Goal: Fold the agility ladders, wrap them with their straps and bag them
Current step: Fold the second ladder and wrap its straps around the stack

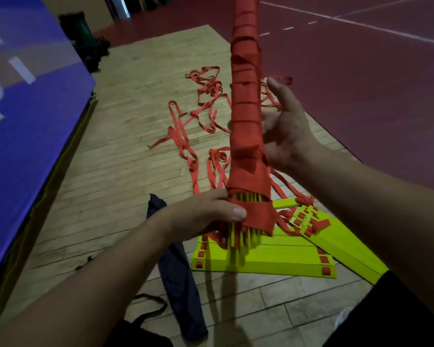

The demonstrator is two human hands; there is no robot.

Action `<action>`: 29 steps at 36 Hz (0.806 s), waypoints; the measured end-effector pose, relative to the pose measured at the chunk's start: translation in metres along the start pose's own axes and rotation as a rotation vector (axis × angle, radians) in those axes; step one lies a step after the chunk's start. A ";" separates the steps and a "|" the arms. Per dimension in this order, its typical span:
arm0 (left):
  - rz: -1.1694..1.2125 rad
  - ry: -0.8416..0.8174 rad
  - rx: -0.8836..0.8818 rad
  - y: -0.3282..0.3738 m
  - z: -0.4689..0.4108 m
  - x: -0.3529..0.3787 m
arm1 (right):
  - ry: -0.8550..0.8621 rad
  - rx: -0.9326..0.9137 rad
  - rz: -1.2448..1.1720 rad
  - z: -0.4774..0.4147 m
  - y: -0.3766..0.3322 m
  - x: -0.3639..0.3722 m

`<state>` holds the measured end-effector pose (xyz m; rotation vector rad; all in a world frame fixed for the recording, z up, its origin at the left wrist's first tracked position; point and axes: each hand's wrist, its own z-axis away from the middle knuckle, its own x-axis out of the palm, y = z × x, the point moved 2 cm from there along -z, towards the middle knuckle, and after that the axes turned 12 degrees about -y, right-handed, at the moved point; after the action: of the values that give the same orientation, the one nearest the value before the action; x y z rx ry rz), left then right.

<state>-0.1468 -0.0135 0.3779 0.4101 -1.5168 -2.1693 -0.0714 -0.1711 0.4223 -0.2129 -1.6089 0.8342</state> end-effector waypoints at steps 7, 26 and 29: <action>0.045 -0.245 -0.128 -0.009 -0.004 0.008 | -0.062 0.150 0.270 0.008 0.018 0.015; -0.778 0.323 -0.327 -0.012 -0.020 0.016 | 0.202 -0.164 0.817 -0.005 0.019 -0.009; -0.517 0.263 -0.219 -0.011 -0.020 0.009 | 0.126 -0.131 0.629 0.000 0.010 -0.003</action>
<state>-0.1472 -0.0313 0.3604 1.0591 -1.0965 -2.5023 -0.0742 -0.1657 0.4140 -0.8791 -1.4895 1.1604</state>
